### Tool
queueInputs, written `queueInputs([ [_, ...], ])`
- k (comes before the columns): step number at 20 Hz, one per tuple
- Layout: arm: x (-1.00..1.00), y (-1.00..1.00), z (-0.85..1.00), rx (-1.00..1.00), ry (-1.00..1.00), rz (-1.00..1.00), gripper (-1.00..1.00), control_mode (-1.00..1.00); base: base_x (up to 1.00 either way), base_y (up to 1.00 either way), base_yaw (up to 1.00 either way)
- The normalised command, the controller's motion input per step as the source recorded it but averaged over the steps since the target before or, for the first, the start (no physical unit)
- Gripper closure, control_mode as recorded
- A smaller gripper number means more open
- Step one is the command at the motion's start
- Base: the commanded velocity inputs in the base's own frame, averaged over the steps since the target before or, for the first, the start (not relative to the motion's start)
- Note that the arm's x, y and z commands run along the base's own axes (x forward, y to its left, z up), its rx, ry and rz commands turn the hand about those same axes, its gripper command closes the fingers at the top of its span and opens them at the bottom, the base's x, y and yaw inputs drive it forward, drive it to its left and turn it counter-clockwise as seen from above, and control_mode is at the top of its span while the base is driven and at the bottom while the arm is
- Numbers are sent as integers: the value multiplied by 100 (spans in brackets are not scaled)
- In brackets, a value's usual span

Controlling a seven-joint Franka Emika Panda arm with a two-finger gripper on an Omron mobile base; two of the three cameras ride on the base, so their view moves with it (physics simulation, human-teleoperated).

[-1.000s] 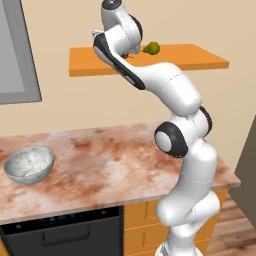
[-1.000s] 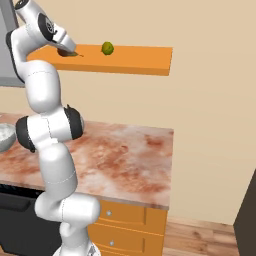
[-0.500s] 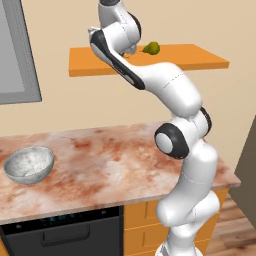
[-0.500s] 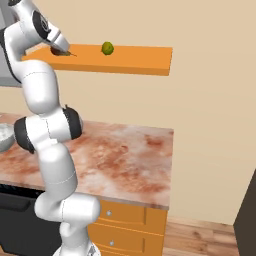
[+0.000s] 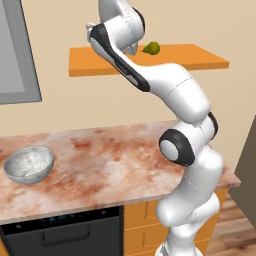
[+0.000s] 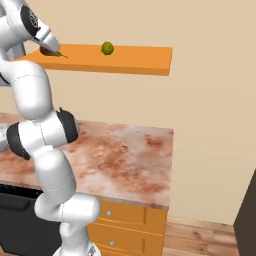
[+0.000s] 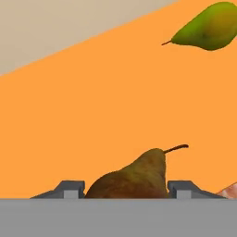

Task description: Pick the pears from the cabinet and place them in one bowl. Pick the orange from the sink and place it in the other bowl.

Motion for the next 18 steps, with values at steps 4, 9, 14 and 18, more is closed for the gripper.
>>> queueInputs([
  [4,-65,0,-11,10,-9,10,100,-100,0,0,0],
  [9,-68,0,-26,11,-16,15,100,-100,0,0,0],
  [14,-49,1,-36,13,-7,16,100,-100,0,0,0],
  [18,-34,3,-34,13,-1,15,100,-100,0,0,0],
])
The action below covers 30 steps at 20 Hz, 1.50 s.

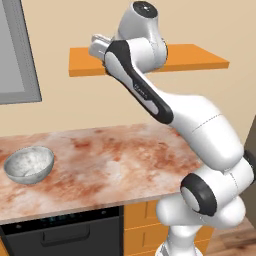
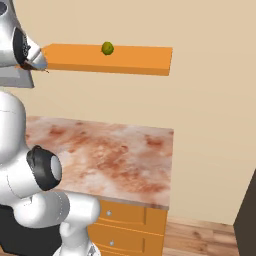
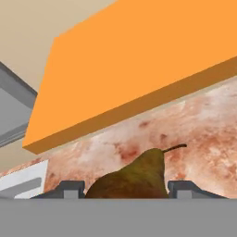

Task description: Pick the pears from the cabinet and place them in one bowl. Pick the orange from the sink and place it in the other bowl.

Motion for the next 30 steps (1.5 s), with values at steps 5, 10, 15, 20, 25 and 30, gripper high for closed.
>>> queueInputs([
  [5,-28,22,-9,11,6,10,100,-100,0,0,0],
  [10,-20,30,-11,4,16,10,100,-100,0,0,0],
  [15,-2,30,-24,0,11,16,100,-100,0,0,0],
  [20,0,36,-31,0,2,16,100,-100,0,0,0],
  [25,0,37,-35,-2,0,14,100,-100,0,0,0],
  [30,4,31,-24,-8,9,11,100,-100,0,0,0],
])
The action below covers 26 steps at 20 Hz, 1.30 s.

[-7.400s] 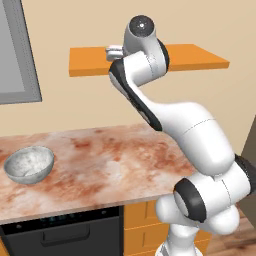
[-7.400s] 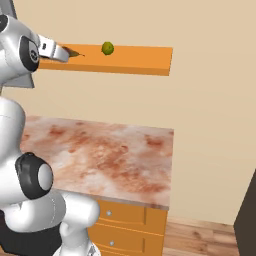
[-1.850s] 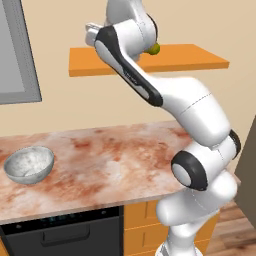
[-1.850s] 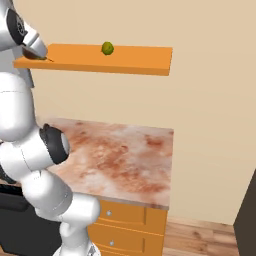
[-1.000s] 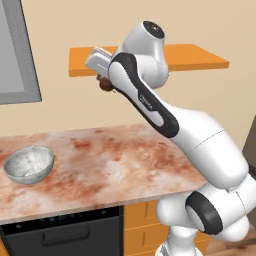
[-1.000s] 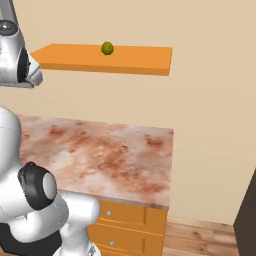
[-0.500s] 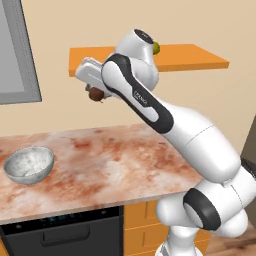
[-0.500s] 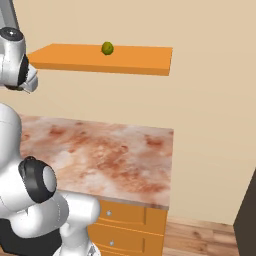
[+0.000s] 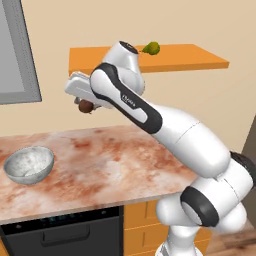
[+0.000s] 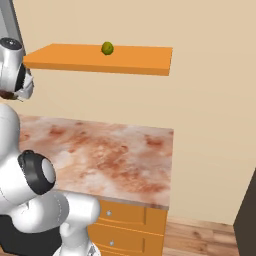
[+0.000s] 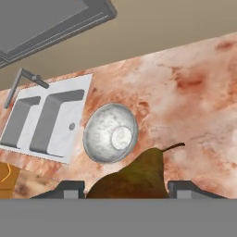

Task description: Pick the pears from the cabinet and place them in one bowl. Pick the orange from the sink and place it in the other bowl.

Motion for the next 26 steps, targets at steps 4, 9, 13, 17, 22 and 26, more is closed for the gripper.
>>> queueInputs([
  [4,8,32,-26,-7,12,12,100,-100,0,0,0],
  [9,9,33,-25,-6,9,13,100,-100,0,0,0],
  [13,12,31,-22,-5,12,13,100,-100,0,0,0],
  [17,13,30,-20,-4,13,13,100,-100,0,0,0],
  [22,14,31,-20,-4,14,13,100,-100,0,0,0],
  [26,13,31,-20,-3,12,13,100,-100,0,0,0],
])
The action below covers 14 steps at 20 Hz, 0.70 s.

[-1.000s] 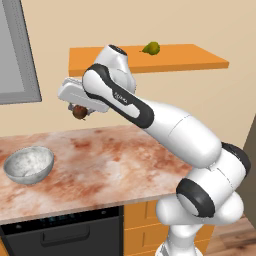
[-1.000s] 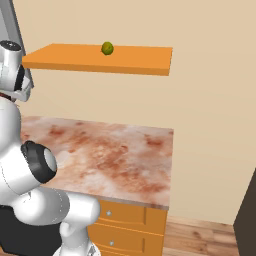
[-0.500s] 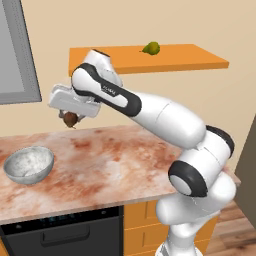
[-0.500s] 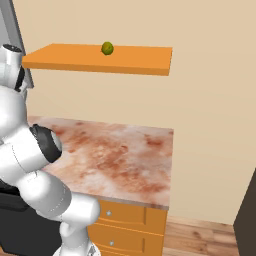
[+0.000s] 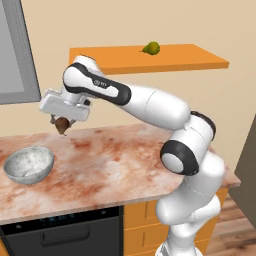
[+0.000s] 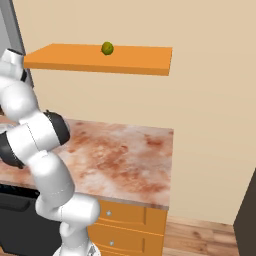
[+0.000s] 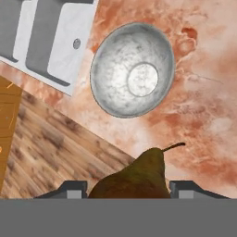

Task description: Pick the pears from the cabinet and place them in one bowl. Pick the orange from the sink and place it in the other bowl.

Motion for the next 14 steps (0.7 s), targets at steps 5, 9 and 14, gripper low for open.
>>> queueInputs([
  [5,9,34,-24,-5,8,12,100,-100,0,0,0],
  [9,7,36,-28,-11,1,12,100,-100,0,0,0],
  [14,7,32,-27,-12,0,10,100,-100,0,0,0],
])
